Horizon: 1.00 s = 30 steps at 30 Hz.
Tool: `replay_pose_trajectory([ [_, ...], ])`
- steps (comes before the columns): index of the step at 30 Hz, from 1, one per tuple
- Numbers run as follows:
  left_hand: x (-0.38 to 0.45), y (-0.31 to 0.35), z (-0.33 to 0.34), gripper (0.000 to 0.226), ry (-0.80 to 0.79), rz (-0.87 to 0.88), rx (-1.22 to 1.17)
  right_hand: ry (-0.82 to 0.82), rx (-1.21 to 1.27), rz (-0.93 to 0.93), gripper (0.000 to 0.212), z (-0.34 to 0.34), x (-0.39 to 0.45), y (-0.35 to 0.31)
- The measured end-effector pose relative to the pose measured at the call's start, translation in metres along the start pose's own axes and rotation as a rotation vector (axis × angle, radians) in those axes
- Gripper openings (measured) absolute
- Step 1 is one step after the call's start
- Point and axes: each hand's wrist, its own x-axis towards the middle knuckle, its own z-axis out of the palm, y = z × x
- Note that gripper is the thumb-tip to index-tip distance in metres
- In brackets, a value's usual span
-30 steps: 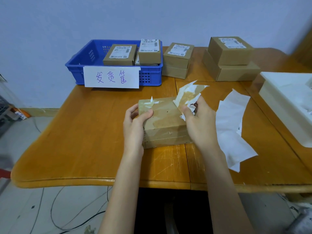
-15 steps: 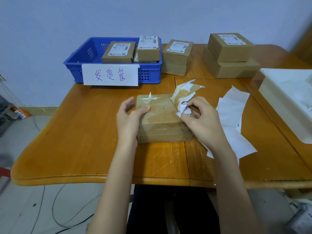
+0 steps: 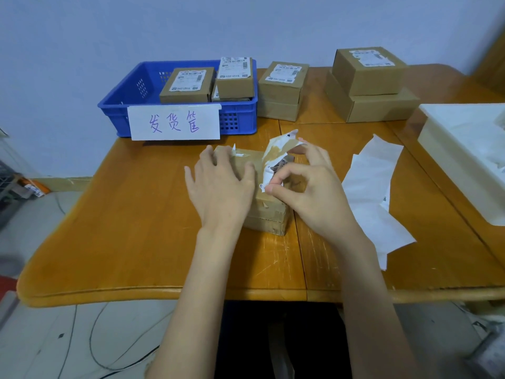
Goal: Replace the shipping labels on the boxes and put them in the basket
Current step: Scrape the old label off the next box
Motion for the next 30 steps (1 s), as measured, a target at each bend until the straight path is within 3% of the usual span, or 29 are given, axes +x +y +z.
replay_pose_trajectory([
  [2, -0.001, 0.000, 0.001, 0.051, -0.015, 0.022, 0.037, -0.014, 0.074, 0.027, 0.009, 0.004, 0.001, 0.003],
  [7, -0.001, -0.005, 0.002, 0.056, -0.023, 0.030, 0.067, 0.186, 0.009, 0.056, 0.009, 0.018, 0.004, 0.006],
  [11, -0.001, -0.006, 0.004, 0.055, -0.012, 0.023, 0.052, 0.128, 0.089, 0.069, 0.008, 0.014, 0.001, 0.007],
  [16, 0.000, -0.007, 0.005, 0.055, -0.006, 0.025, 0.042, 0.090, 0.147, 0.057, 0.023, 0.010, -0.001, 0.008],
  [19, 0.000, -0.007, 0.005, 0.054, -0.005, 0.029, 0.032, 0.048, 0.074, 0.018, 0.006, 0.005, 0.000, 0.009],
  [27, 0.001, -0.008, 0.004, 0.055, -0.004, 0.029, 0.034, 0.171, 0.056, 0.060, 0.006, 0.018, 0.003, 0.006],
  [30, 0.001, -0.009, 0.005, 0.055, 0.003, 0.032, 0.033, 0.139, 0.089, 0.098, 0.011, 0.015, 0.005, 0.003],
])
